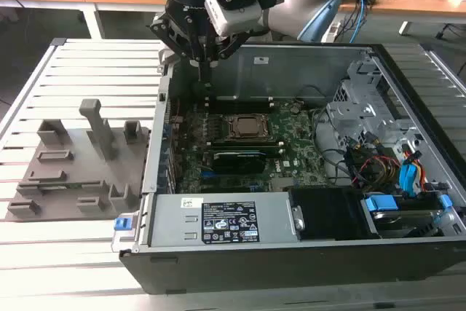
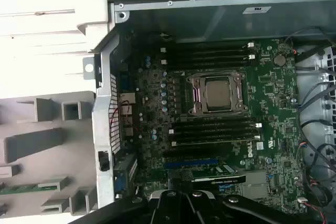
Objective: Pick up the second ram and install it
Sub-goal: 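Reach for the second ram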
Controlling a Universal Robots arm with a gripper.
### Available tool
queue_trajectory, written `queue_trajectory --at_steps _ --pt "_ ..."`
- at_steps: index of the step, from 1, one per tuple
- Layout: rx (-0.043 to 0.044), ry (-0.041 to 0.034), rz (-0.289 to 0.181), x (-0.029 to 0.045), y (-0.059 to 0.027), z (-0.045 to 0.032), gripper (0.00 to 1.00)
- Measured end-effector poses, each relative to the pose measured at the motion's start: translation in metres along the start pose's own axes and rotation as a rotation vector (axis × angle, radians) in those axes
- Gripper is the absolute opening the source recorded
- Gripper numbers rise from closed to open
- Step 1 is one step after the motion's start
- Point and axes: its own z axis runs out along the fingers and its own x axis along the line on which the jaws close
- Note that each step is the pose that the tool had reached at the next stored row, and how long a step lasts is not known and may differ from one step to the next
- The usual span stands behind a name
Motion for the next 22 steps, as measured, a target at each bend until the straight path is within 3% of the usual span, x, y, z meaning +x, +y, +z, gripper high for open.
queue_trajectory --at_steps 2,4,10,15,19,22 --pt "0.0002 0.0000 0.000 0.0031 -0.0003 -0.0001 0.11" --pt "0.0000 -0.0001 0.000 0.0153 -0.0011 -0.0003 0.11" --pt "0.0001 -0.0001 0.000 0.0305 -0.0023 -0.0007 0.11" --pt "0.0002 -0.0003 0.000 0.0463 -0.0035 -0.0012 0.11" --pt "0.0002 -0.0003 0.000 0.0639 -0.0048 -0.0015 0.11" --pt "0.0001 -0.0004 0.000 0.0714 -0.0053 -0.0016 0.11"
